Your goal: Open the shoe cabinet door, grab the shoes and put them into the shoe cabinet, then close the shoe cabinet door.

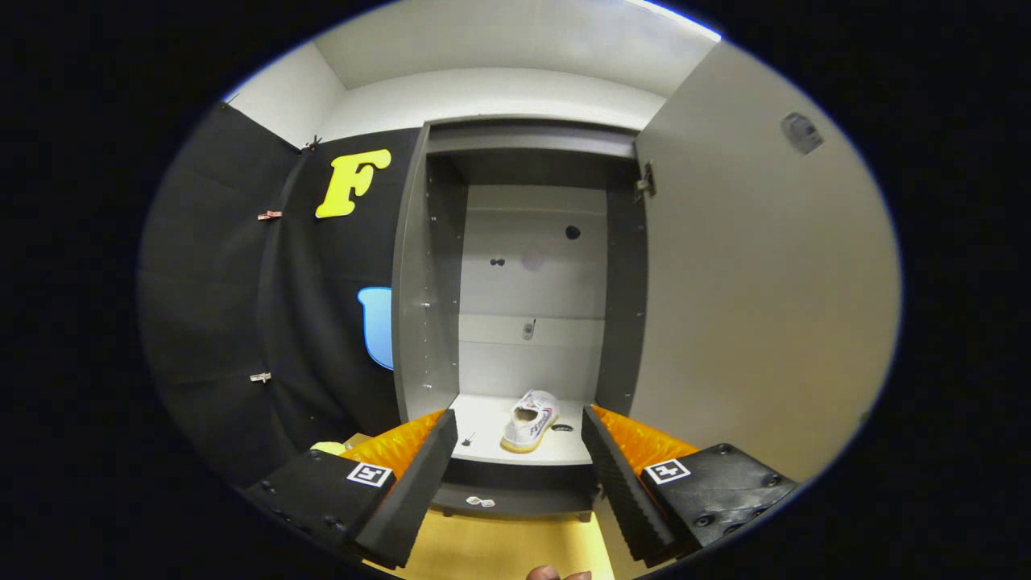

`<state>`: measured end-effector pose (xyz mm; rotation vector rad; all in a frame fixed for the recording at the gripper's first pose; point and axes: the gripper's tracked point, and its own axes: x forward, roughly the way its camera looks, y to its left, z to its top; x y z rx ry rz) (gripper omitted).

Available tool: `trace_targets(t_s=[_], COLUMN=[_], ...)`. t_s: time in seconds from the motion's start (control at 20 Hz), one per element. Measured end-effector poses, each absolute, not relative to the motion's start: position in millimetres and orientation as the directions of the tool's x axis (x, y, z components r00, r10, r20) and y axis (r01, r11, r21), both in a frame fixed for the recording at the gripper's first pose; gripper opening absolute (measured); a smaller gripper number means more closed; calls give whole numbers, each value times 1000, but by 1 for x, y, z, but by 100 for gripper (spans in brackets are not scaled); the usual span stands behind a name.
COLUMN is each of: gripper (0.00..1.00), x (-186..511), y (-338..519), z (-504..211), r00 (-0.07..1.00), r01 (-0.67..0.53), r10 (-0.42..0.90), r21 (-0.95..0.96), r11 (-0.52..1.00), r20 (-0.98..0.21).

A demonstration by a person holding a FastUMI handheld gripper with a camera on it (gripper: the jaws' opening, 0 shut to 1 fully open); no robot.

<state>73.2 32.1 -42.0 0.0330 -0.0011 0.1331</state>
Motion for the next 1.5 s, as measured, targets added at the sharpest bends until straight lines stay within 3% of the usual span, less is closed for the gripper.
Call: trace_targets(t_s=[0.4,0.8,1.1,1.5], gripper=[98,98,98,98], x=[-31,-76,-54,8], y=[-43,-176,-262,-272], z=[-55,-71,-85,-98], r00=[999,983,959,978], r01=[-35,172,269,163], r10=[36,-165,-257,-140], r21=[35,88,108,149], r11=[999,981,957,975], r20=[-18,-83,-118,-154])
